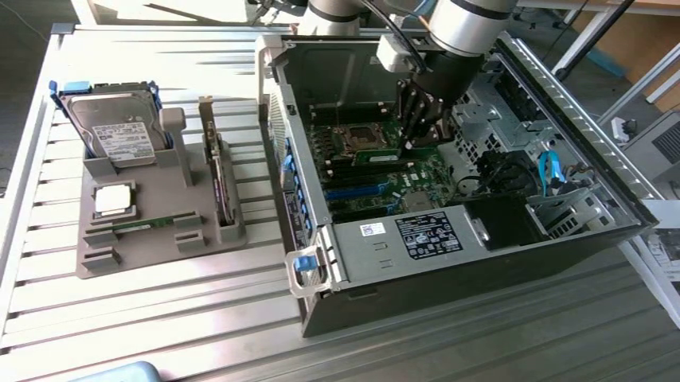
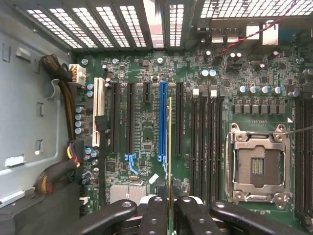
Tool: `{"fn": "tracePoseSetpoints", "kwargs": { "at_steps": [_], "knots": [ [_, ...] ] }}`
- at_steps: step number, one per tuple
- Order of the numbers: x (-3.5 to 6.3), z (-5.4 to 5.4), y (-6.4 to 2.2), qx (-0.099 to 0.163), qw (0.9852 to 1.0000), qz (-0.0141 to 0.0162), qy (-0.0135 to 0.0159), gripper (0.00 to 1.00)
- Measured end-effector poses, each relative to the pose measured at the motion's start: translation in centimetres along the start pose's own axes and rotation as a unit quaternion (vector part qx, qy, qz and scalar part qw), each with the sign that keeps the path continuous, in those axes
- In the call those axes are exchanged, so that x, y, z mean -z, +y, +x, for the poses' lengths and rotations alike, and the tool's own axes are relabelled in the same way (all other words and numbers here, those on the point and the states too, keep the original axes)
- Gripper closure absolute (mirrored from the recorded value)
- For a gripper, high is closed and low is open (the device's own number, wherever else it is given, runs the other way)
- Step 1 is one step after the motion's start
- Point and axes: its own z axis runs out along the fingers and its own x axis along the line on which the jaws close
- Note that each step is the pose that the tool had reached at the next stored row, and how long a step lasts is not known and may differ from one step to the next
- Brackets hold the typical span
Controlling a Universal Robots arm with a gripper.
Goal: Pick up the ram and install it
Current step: 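Insert the ram into the slot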
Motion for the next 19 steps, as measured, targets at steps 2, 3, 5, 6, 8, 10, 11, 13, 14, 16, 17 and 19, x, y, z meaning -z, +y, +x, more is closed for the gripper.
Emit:
{"fn": "tracePoseSetpoints", "kwargs": {
  "at_steps": [2,3,5,6,8,10,11,13,14,16,17,19],
  "knots": [
    [-0.64,-0.4,0.32,0.0,1.0,0.0,0.0001,0.86],
    [-0.97,-0.6,0.32,0.0,1.0,0.0,0.0001,0.86],
    [-1.33,-1.0,0.29,0.0,1.0,0.0,0.0,0.86],
    [-1.53,-1.3,0.26,0.0,1.0,0.0,0.0,0.86],
    [-1.86,-1.7,0.23,0.0,1.0,0.0,0.0,0.86],
    [-2.23,-2.0,0.19,0.0,1.0,0.0,-0.0001,0.86],
    [-2.39,-2.1,0.18,0.0,1.0,0.0,0.0,0.86],
    [-2.74,-2.4,0.15,0.0,1.0,0.0,0.0,0.86],
    [-2.89,-2.5,0.13,0.0,1.0,0.0,0.0001,0.86],
    [-3.14,-2.7,0.11,0.0,1.0,0.0,0.0,0.86],
    [-3.26,-2.8,0.1,0.001,1.0,0.0,0.0001,0.86],
    [-3.43,-3.0,0.1,0.001,1.0,0.0001,0.0,0.86]
  ]
}}
